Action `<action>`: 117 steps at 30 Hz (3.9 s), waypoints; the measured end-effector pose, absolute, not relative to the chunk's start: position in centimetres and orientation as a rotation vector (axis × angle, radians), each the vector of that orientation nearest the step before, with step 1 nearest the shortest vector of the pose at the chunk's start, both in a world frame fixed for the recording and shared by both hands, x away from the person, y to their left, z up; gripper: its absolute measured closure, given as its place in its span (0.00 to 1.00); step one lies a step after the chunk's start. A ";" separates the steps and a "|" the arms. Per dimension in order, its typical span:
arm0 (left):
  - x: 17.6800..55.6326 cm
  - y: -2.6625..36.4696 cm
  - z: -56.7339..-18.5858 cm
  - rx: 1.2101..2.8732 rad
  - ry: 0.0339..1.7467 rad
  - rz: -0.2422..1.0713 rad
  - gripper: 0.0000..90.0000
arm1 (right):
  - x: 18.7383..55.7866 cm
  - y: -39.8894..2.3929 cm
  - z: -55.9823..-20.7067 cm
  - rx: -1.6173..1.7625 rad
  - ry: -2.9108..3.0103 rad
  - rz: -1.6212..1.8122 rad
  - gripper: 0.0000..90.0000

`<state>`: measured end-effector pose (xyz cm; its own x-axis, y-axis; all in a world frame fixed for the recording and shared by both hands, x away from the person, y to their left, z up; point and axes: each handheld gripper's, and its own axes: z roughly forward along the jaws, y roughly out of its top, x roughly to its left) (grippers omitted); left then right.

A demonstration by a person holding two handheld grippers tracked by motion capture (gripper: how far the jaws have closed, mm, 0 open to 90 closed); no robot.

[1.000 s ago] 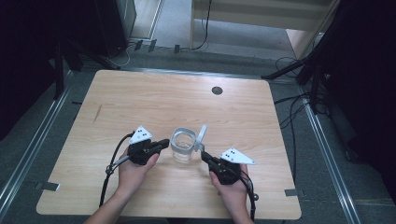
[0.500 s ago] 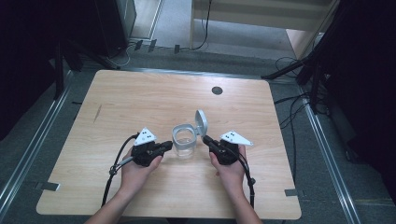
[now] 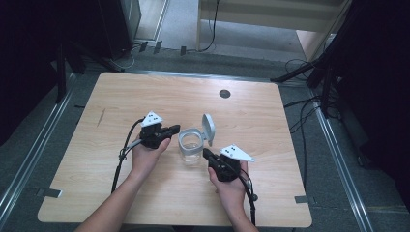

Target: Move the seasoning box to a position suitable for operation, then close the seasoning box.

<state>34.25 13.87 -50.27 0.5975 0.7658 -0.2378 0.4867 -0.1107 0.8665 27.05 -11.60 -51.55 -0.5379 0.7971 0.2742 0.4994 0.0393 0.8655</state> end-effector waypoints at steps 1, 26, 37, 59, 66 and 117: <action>34.2 13.8 -50.2 1.768 1.023 0.323 1.00 | 27.1 -11.5 -51.6 1.334 2.037 1.495 1.00; 29.4 12.9 -50.0 1.844 0.952 0.327 1.00 | 27.7 -12.2 -51.3 1.399 1.942 1.453 1.00; 26.8 12.4 -50.0 1.837 0.946 0.310 0.99 | 26.1 -12.8 -50.9 1.396 1.951 1.471 1.00; 24.6 24.3 -53.1 1.603 1.238 0.470 0.24 | 28.9 -14.8 -49.7 1.336 1.963 1.526 1.00; 21.4 31.7 -54.5 1.600 1.394 0.629 0.23 | 30.8 -14.8 -48.5 1.330 1.954 1.512 1.00; 21.2 32.5 -55.2 1.602 1.436 0.615 0.25 | 28.6 -22.2 -46.6 1.284 1.880 1.528 0.36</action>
<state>21.18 32.47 -55.16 0.2114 0.9596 -0.1856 0.5276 0.0478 0.8481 28.65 -22.15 -46.65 -0.4998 0.8337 0.2349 0.4002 -0.0182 0.9162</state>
